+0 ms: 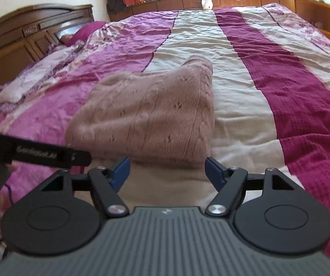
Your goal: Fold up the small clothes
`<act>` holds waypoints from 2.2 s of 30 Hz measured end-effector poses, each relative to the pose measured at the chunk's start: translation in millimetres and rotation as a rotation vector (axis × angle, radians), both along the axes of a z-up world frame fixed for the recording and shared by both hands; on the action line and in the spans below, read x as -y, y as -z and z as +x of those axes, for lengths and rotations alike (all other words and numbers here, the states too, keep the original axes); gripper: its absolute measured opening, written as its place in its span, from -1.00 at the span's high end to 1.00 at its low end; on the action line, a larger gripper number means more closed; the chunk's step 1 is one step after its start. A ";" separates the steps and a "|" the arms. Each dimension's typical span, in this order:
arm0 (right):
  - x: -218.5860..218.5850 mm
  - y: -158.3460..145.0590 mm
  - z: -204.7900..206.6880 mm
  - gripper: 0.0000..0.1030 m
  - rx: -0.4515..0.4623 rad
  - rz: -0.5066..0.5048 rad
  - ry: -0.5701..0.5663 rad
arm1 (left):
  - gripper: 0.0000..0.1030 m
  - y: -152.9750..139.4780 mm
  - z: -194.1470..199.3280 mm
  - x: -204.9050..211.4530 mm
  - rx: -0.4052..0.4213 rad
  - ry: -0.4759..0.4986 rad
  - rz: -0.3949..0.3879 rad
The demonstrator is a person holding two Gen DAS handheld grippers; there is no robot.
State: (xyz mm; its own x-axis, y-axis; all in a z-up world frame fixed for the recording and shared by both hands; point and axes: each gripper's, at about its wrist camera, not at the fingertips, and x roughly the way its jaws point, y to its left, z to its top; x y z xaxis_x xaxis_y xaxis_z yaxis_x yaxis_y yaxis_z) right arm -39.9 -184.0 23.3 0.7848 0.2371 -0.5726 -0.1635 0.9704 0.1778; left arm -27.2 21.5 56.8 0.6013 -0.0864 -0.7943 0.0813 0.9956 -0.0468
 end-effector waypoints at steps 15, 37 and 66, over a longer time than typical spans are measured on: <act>-0.8 18.1 -0.9 -0.53 -0.079 -0.007 0.048 | -0.97 23.4 -5.1 14.5 -0.078 0.005 0.038; -0.8 20.6 0.4 -0.53 -0.092 -0.003 0.054 | -0.97 26.8 -7.0 19.6 -0.066 0.016 0.076; -0.7 21.4 0.7 -0.53 -0.092 -0.002 0.054 | -0.97 26.9 -7.8 18.5 -0.068 0.015 0.070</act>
